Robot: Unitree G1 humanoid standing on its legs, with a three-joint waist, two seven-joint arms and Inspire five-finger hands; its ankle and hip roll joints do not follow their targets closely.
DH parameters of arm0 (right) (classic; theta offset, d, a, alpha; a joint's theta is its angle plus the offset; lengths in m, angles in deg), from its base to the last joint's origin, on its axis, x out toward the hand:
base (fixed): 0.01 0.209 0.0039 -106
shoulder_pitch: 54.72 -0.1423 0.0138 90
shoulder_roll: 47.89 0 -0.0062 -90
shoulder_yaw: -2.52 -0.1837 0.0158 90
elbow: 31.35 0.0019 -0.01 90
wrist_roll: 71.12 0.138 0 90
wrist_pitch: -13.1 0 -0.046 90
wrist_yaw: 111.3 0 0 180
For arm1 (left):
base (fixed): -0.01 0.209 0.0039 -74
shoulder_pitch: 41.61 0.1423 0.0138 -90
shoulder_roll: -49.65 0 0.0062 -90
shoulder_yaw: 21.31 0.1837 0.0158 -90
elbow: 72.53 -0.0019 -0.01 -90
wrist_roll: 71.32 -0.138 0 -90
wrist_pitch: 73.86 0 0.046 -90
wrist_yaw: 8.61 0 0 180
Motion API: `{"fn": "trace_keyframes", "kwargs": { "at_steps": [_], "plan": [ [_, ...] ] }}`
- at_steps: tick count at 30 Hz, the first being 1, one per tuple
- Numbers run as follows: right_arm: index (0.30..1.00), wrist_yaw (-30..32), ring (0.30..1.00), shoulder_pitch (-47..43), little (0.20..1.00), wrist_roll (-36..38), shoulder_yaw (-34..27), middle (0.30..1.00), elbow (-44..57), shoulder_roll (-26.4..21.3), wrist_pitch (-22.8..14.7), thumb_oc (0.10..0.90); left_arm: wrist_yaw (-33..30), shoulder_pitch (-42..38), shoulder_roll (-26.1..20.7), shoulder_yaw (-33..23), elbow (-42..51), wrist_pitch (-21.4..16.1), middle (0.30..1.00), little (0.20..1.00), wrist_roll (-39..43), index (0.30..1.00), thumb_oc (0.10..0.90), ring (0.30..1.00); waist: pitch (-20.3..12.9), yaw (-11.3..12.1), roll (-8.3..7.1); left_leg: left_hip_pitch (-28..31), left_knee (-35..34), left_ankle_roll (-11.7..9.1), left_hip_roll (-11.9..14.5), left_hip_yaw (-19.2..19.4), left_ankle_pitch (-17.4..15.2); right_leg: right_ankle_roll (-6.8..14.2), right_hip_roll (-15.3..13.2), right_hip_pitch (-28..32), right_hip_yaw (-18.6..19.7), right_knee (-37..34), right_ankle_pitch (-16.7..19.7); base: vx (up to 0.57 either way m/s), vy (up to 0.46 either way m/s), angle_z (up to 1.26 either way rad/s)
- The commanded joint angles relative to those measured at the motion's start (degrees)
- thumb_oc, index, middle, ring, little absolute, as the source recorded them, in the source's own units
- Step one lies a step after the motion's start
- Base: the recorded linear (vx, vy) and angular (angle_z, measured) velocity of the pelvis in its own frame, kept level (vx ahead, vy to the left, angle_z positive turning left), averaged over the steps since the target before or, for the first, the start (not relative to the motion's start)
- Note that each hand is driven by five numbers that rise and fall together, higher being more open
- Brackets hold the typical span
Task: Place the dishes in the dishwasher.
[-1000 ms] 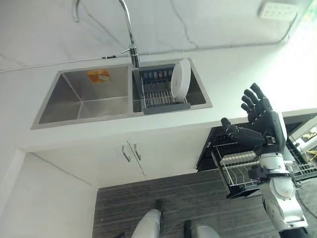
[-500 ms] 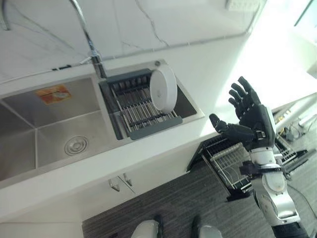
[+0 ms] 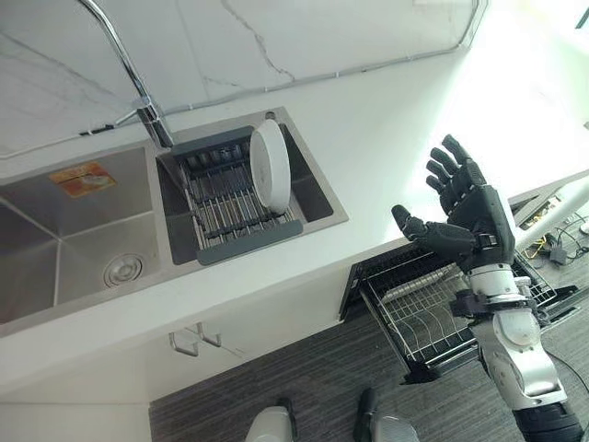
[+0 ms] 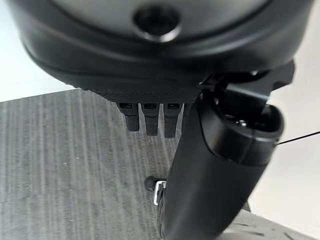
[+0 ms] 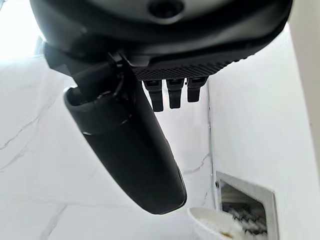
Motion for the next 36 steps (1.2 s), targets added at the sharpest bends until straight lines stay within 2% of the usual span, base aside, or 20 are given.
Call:
{"fn": "trace_keyframes", "kwargs": {
  "at_steps": [1, 3, 6, 8, 10, 14, 22, 36],
  "plan": [
    [0.900, -2.0, 0.900, -8.0, 0.900, 2.3, -1.8, 0.900, 2.2, -1.2, -4.2, 0.800, -0.2, 1.4, -3.2, 2.0, -3.0, -0.5, 0.900, 0.900, -1.9, 0.900, 0.800, 0.900, -3.8, 1.7, -0.99, 0.2, -2.6, 0.5, -1.8, 1.9, -4.2, 5.1, -2.8, 2.5, -0.4, 4.3, -11.9, 0.10, 0.018, 0.11],
    [0.900, -0.9, 0.900, -11.8, 0.900, 4.2, -0.2, 0.900, 1.1, -0.7, -2.3, 0.800, 0.7, 1.0, -3.5, 2.2, -3.6, -0.4, 0.900, 0.900, -1.4, 0.900, 0.800, 0.900, -4.2, 2.7, -1.14, 0.2, -2.6, 0.4, -1.9, 1.4, -4.3, 5.0, -2.9, 3.0, -1.1, 4.3, -12.1, 0.11, 0.037, 0.16],
    [0.900, -2.5, 0.900, -15.4, 0.900, 17.8, 1.1, 0.900, -1.1, 1.6, 3.3, 0.800, 0.6, 0.9, -4.2, 2.8, -4.5, 0.4, 0.900, 0.900, -0.9, 0.900, 0.800, 0.900, -4.6, 3.8, -1.26, 0.4, -2.6, 0.4, -2.2, 0.7, -4.2, 5.0, -3.1, 3.8, -1.9, 4.3, -12.4, 0.09, 0.041, 0.17],
    [0.900, -1.8, 0.900, -16.7, 0.900, 16.0, 1.6, 0.900, -2.5, 2.3, 3.0, 0.800, 0.8, 0.7, -4.4, 2.6, -5.1, 1.7, 0.900, 0.900, 0.3, 0.900, 0.800, 0.900, -5.0, 4.2, -1.34, 0.4, -2.6, 0.3, -2.2, 0.5, -4.1, 5.0, -3.2, 4.1, -2.3, 4.3, -12.4, 0.13, 0.045, 0.24],
    [0.900, 0.7, 0.900, -21.1, 0.900, 15.1, 1.9, 0.900, -6.2, 2.9, 4.4, 0.800, 0.8, 0.7, -4.9, 2.5, -6.1, 3.2, 0.900, 0.900, -0.9, 0.900, 0.800, 0.900, -5.6, 5.3, -1.25, 0.4, -2.6, 0.1, -2.1, 0.0, -3.8, 4.9, -3.4, 4.7, -3.3, 4.3, -12.5, 0.16, 0.066, 0.28],
    [0.900, 3.9, 0.900, -25.9, 0.900, 13.3, 2.5, 0.900, -9.5, 2.5, 4.7, 0.800, 1.4, 0.7, -5.7, 2.0, -7.1, 4.0, 0.900, 0.900, -1.5, 0.900, 0.800, 0.900, -5.3, 6.2, -1.33, 0.6, -2.6, -0.1, -2.1, -0.1, -3.9, 5.0, -3.6, 5.4, -4.0, 4.3, -12.8, 0.07, 0.014, 0.10],
    [0.900, 8.2, 0.900, -32.2, 0.900, 9.5, 2.5, 0.900, -17.2, 0.5, 2.6, 0.800, 1.5, 1.3, -6.5, 2.4, -6.9, 5.0, 0.900, 0.900, -2.7, 0.900, 0.800, 0.900, -5.6, 8.0, -1.37, 0.7, -2.6, 0.0, -2.5, -0.8, -3.8, 5.2, -4.4, 6.4, -5.5, 4.3, -12.7, 0.05, 0.000, 0.12],
    [0.900, 11.5, 0.900, -37.9, 0.900, 11.0, 3.2, 0.900, -26.8, -1.3, 2.8, 0.800, 2.3, 1.0, -8.6, 3.0, -7.2, 6.5, 0.900, 0.900, -4.5, 0.900, 0.800, 0.900, -6.1, 9.7, -0.35, 0.1, -2.6, -0.2, -3.0, -2.3, -3.0, 4.8, -4.3, 7.4, -6.3, 4.3, -13.2, 0.02, -0.010, 0.09]
  ]
}}
